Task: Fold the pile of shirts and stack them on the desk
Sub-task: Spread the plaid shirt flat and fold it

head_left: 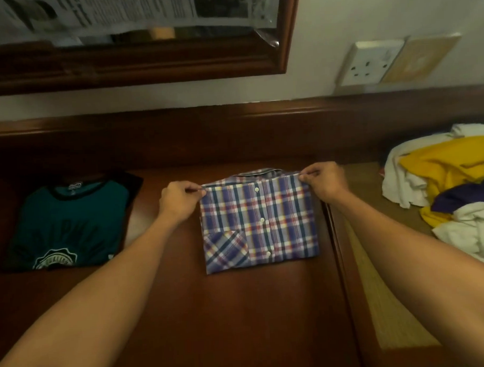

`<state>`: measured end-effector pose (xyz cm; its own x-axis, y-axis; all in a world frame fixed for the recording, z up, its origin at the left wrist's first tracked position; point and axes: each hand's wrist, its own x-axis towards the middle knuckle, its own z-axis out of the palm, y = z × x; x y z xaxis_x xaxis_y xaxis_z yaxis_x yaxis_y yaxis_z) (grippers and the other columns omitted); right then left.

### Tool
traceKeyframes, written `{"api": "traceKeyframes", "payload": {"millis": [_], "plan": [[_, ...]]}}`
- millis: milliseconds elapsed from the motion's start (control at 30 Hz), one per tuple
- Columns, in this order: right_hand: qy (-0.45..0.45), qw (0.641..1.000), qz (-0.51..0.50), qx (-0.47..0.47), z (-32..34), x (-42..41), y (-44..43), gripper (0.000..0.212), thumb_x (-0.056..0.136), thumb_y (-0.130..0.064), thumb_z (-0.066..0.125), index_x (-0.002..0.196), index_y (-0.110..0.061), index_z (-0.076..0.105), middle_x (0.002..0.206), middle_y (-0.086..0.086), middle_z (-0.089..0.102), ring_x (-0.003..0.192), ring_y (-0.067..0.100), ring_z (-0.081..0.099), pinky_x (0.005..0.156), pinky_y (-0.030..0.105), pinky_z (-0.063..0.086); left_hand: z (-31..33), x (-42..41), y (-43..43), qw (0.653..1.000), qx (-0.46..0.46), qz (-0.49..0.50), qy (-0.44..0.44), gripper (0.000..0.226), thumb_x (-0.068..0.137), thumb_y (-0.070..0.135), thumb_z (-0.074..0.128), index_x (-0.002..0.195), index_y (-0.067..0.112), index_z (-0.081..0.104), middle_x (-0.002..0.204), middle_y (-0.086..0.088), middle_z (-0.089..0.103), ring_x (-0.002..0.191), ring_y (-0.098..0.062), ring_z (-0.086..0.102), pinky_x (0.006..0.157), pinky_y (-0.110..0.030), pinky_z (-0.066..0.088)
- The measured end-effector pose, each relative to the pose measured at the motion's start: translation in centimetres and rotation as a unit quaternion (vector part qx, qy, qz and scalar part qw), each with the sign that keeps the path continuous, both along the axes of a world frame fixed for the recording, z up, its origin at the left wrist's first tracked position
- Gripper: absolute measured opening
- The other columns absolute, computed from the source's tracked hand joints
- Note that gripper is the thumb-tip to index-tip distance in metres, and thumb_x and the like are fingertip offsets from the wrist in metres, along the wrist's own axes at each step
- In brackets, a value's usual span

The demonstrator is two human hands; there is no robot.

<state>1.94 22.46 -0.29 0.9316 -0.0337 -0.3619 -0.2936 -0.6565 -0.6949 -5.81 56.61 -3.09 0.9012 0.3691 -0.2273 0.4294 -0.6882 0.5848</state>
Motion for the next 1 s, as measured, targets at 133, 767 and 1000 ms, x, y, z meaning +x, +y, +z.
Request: {"api": "traceKeyframes", "payload": {"millis": [133,767,1000], "plan": [[0.023,1.000,0.001,-0.002,-3.1,2.7,0.5,0.008,0.096,-0.021,0.068,0.088,-0.023,0.067,0.092,-0.004,0.069,0.087,0.009,0.064,0.073,0.026,0.052,-2.2,1.8,0.5,1.000,-0.021,0.002,0.019,0.014,0.089,0.036,0.075,0.095,0.023,0.076,0.097,0.006,0.074,0.093,-0.014,0.069,0.087,-0.037,0.057],[-0.088,0.833,0.487,-0.246,-4.0,-10.5,1.9,0.024,0.102,-0.031,0.044,0.117,-0.025,0.062,0.117,-0.003,0.058,0.102,0.025,0.061,0.069,0.038,0.049,-1.3,-1.5,-1.5,0.815,0.398,-0.404,0.115,0.055,0.093,0.036,0.061,0.145,0.037,0.044,0.150,0.008,0.043,0.126,-0.023,0.035,0.099,-0.051,0.024],[-0.017,0.855,0.411,-0.317,-3.2,-6.1,0.6,0.044,0.093,-0.026,0.050,0.135,-0.033,0.057,0.149,-0.009,0.049,0.126,0.025,0.057,0.097,0.038,0.052,1.6,-7.8,-3.6,0.817,0.146,-0.491,0.264,0.043,0.093,0.021,0.052,0.128,0.041,0.065,0.118,0.015,0.070,0.113,-0.011,0.058,0.103,-0.043,0.029]]}}
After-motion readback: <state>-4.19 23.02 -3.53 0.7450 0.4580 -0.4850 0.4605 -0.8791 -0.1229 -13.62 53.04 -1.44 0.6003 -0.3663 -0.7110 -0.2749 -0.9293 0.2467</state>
